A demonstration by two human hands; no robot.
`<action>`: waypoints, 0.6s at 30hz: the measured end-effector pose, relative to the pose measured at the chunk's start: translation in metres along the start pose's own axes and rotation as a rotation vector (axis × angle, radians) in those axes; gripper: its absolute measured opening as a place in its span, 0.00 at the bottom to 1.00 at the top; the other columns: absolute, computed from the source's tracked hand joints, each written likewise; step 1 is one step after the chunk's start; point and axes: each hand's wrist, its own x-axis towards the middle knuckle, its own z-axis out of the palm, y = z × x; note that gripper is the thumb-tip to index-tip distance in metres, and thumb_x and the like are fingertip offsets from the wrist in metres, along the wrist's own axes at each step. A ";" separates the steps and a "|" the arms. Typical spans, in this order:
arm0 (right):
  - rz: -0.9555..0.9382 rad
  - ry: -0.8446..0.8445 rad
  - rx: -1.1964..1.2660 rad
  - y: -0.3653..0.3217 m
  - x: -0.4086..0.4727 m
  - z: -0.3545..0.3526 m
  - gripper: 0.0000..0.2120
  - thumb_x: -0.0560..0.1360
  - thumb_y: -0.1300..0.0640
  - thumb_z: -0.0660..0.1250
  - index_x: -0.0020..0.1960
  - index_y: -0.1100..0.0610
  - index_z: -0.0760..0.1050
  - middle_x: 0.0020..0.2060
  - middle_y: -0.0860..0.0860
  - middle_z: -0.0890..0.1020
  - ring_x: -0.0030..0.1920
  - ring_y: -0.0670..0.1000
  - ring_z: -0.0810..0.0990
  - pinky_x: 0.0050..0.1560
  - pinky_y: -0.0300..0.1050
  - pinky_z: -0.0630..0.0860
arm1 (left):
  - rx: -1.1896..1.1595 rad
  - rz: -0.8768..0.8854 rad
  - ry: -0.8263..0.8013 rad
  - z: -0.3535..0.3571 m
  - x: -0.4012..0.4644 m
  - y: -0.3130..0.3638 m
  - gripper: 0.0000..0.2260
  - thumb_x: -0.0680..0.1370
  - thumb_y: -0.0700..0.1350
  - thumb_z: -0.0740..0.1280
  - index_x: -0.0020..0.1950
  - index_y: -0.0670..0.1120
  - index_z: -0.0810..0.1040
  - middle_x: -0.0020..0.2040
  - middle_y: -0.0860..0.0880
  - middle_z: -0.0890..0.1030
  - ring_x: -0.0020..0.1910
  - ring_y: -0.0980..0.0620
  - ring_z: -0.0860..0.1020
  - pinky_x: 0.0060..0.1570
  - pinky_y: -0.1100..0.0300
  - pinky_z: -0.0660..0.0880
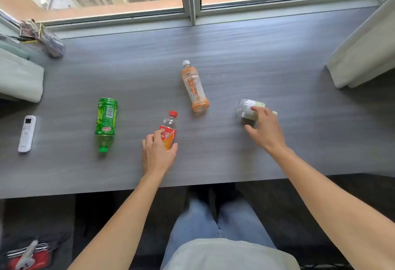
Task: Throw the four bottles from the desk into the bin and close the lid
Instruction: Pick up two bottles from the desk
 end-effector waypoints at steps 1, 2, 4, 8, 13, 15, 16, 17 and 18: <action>-0.026 0.016 -0.038 -0.002 0.012 0.002 0.31 0.72 0.53 0.70 0.74 0.54 0.66 0.71 0.53 0.70 0.71 0.56 0.68 0.66 0.53 0.71 | 0.005 -0.017 0.010 0.002 0.007 0.001 0.31 0.71 0.59 0.73 0.69 0.50 0.69 0.61 0.47 0.74 0.59 0.45 0.72 0.52 0.50 0.76; -0.026 0.006 -0.089 -0.004 0.021 0.003 0.34 0.72 0.53 0.71 0.75 0.54 0.64 0.73 0.53 0.68 0.73 0.56 0.66 0.69 0.55 0.68 | 0.017 -0.049 0.006 0.005 0.013 0.002 0.35 0.70 0.60 0.74 0.71 0.49 0.67 0.63 0.46 0.73 0.60 0.45 0.72 0.55 0.50 0.76; -0.013 -0.062 -0.198 -0.004 0.041 0.007 0.39 0.70 0.50 0.73 0.77 0.55 0.60 0.75 0.54 0.65 0.75 0.57 0.62 0.73 0.58 0.63 | 0.025 -0.103 -0.051 0.013 0.024 0.001 0.41 0.68 0.63 0.75 0.75 0.48 0.63 0.67 0.46 0.71 0.64 0.44 0.71 0.60 0.48 0.75; 0.013 -0.125 -0.305 0.010 0.062 0.025 0.38 0.70 0.50 0.73 0.76 0.54 0.62 0.70 0.56 0.70 0.73 0.59 0.65 0.73 0.62 0.60 | 0.002 -0.198 -0.117 0.036 0.037 -0.005 0.45 0.68 0.63 0.76 0.77 0.48 0.59 0.68 0.45 0.72 0.65 0.42 0.72 0.61 0.45 0.75; 0.054 -0.115 -0.245 0.023 0.048 0.034 0.34 0.69 0.47 0.72 0.71 0.51 0.66 0.64 0.56 0.74 0.65 0.62 0.72 0.62 0.57 0.71 | -0.054 -0.240 -0.100 0.049 0.032 -0.009 0.36 0.71 0.54 0.76 0.73 0.47 0.63 0.62 0.44 0.75 0.60 0.42 0.76 0.50 0.51 0.74; 0.084 -0.131 -0.194 0.027 0.031 0.035 0.33 0.67 0.45 0.72 0.69 0.51 0.67 0.62 0.55 0.74 0.62 0.61 0.74 0.57 0.54 0.74 | -0.078 -0.244 -0.120 0.048 0.023 -0.007 0.33 0.69 0.52 0.74 0.71 0.48 0.65 0.60 0.46 0.75 0.56 0.43 0.76 0.47 0.53 0.73; 0.110 -0.140 -0.158 0.030 0.021 0.035 0.33 0.66 0.45 0.72 0.68 0.51 0.67 0.61 0.54 0.74 0.60 0.60 0.75 0.53 0.52 0.75 | -0.080 -0.239 -0.135 0.046 0.016 -0.006 0.32 0.68 0.52 0.74 0.69 0.48 0.67 0.58 0.47 0.74 0.55 0.44 0.76 0.46 0.53 0.73; 0.130 -0.148 -0.120 0.033 0.009 0.034 0.33 0.65 0.44 0.72 0.67 0.50 0.67 0.60 0.53 0.73 0.57 0.60 0.77 0.49 0.50 0.74 | -0.078 -0.234 -0.152 0.044 0.009 -0.004 0.31 0.67 0.52 0.73 0.67 0.48 0.68 0.56 0.48 0.74 0.53 0.44 0.76 0.45 0.53 0.72; 0.148 -0.159 -0.084 0.037 -0.004 0.032 0.33 0.64 0.42 0.71 0.65 0.50 0.68 0.58 0.52 0.73 0.54 0.59 0.78 0.46 0.49 0.73 | -0.077 -0.226 -0.174 0.042 0.001 -0.003 0.29 0.66 0.53 0.73 0.64 0.48 0.69 0.54 0.49 0.74 0.51 0.45 0.77 0.45 0.53 0.73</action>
